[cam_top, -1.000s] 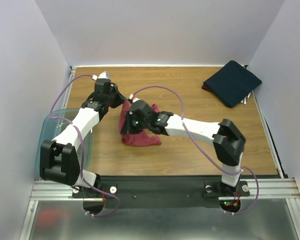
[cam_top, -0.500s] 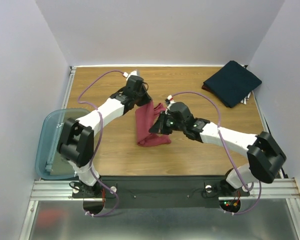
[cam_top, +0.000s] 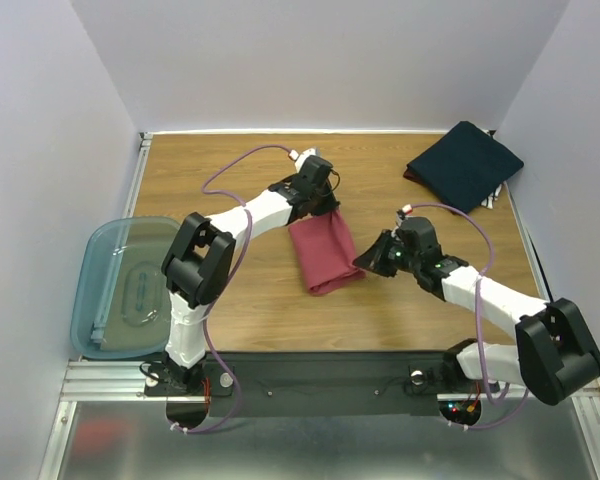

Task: Fold and stack the tank tops
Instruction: Fold the tank top

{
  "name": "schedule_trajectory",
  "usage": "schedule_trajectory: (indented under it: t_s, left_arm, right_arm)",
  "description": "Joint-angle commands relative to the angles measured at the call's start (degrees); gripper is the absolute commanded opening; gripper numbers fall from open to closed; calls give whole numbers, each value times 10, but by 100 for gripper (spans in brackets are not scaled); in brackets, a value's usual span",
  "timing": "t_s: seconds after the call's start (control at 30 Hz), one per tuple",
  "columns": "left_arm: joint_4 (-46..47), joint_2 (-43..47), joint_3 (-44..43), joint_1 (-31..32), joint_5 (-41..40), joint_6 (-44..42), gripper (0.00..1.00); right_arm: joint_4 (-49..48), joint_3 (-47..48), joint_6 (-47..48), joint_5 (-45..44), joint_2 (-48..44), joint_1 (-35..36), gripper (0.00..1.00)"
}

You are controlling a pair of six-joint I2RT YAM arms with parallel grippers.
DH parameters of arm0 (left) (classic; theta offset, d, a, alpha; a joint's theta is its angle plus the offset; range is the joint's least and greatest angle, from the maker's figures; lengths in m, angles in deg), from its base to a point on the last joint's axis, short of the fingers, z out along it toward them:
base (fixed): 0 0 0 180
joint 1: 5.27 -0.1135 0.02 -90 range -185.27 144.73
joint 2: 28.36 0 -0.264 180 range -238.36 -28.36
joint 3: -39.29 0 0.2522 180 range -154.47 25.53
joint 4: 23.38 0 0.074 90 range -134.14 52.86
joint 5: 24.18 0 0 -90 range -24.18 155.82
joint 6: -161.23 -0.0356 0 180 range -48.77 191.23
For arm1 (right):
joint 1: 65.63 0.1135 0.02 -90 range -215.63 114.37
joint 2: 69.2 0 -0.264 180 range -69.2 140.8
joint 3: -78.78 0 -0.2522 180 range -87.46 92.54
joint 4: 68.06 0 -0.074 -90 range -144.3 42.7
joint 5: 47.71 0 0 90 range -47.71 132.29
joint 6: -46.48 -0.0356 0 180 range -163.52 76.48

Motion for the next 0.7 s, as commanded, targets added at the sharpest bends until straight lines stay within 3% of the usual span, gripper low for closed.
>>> schedule_trajectory:
  t_s: [0.0,0.07,0.13,0.17,0.3,0.33,0.4,0.53,0.67]
  left_arm:
    - [22,-14,-55,5,-30,13,2]
    - [54,-18,-52,5,-25,9,5]
    - [91,-26,-52,5,-17,-1,18]
    - [100,-30,-55,4,-1,-6,29]
    - [122,-47,-73,5,17,-38,41]
    - [131,-42,-70,4,18,-48,45]
    - [139,-32,-63,3,17,-59,50]
    - [142,23,-24,-11,3,-66,50]
    - [116,74,29,-19,-35,-65,45]
  right_arm:
    - [-19,-19,21,37,-6,-63,3]
    - [-18,-18,35,43,0,-84,7]
    - [-18,-14,43,45,13,-110,13]
    - [-17,-13,50,44,17,-116,18]
    - [-14,-20,55,34,27,-144,43]
    - [-10,-21,59,22,20,-146,54]
    - [3,-19,64,5,8,-146,61]
    - [81,5,90,-58,-25,-147,63]
    - [129,17,101,-78,-94,-145,47]
